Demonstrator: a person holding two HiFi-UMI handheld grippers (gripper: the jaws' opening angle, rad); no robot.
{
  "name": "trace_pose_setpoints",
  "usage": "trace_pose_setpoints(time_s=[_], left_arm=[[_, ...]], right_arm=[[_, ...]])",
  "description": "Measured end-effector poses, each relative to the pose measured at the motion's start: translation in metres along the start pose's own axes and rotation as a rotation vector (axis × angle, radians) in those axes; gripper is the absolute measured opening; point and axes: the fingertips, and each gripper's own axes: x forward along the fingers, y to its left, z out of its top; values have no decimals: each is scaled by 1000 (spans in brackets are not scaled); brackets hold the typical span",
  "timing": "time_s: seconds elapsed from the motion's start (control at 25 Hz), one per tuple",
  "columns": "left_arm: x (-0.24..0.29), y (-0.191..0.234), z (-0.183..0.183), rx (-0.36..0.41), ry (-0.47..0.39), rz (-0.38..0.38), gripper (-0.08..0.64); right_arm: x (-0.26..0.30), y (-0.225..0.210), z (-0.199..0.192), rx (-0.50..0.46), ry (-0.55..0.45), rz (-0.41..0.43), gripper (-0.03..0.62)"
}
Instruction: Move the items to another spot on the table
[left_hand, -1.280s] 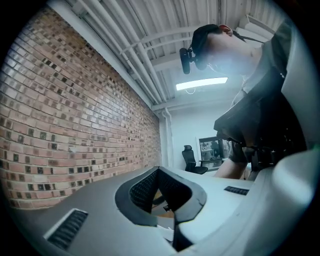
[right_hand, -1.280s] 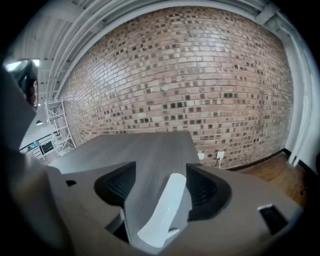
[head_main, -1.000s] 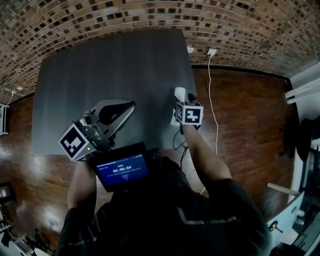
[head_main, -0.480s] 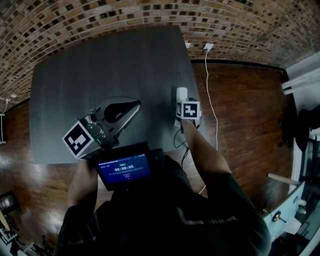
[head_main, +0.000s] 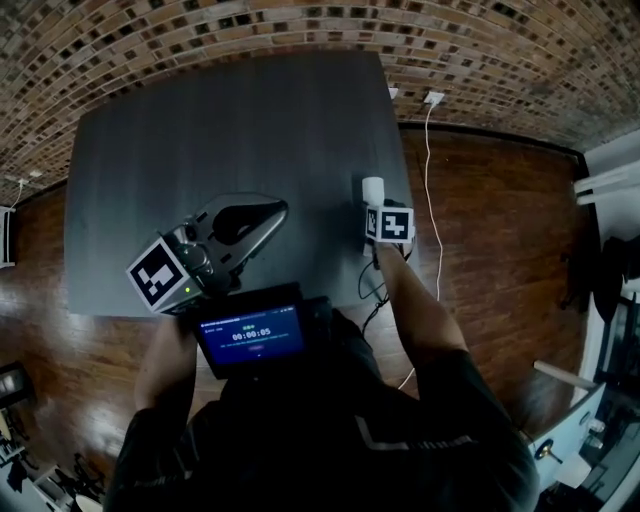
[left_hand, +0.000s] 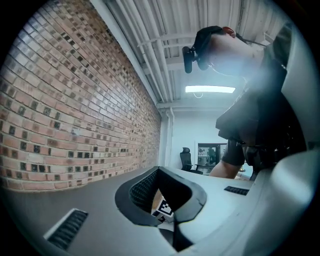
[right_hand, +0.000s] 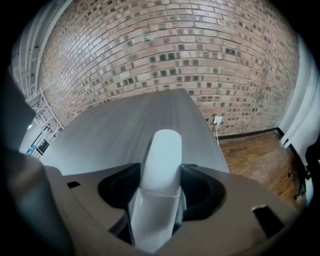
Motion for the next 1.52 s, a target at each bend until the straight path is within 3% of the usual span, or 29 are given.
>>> trace_pose_setpoints(time_s=[0.28, 0.68, 0.88, 1.24, 1.52], left_arm=[[-12, 2, 4, 34, 24, 89, -8], [-54, -14, 13, 60, 37, 307, -8], [-84, -26, 19, 83, 23, 386, -8], [-154, -47, 32, 142, 4, 530, -8], [-265, -66, 50, 176, -20, 709, -8]], right_arm=[[-7, 31, 19, -79, -56, 109, 253], [-39, 128, 56, -273, -141, 371, 244], [-50, 172, 60, -351, -185, 438, 242], [-71, 286, 61, -495, -215, 593, 242], [-91, 414, 39, -604, -214, 720, 241]])
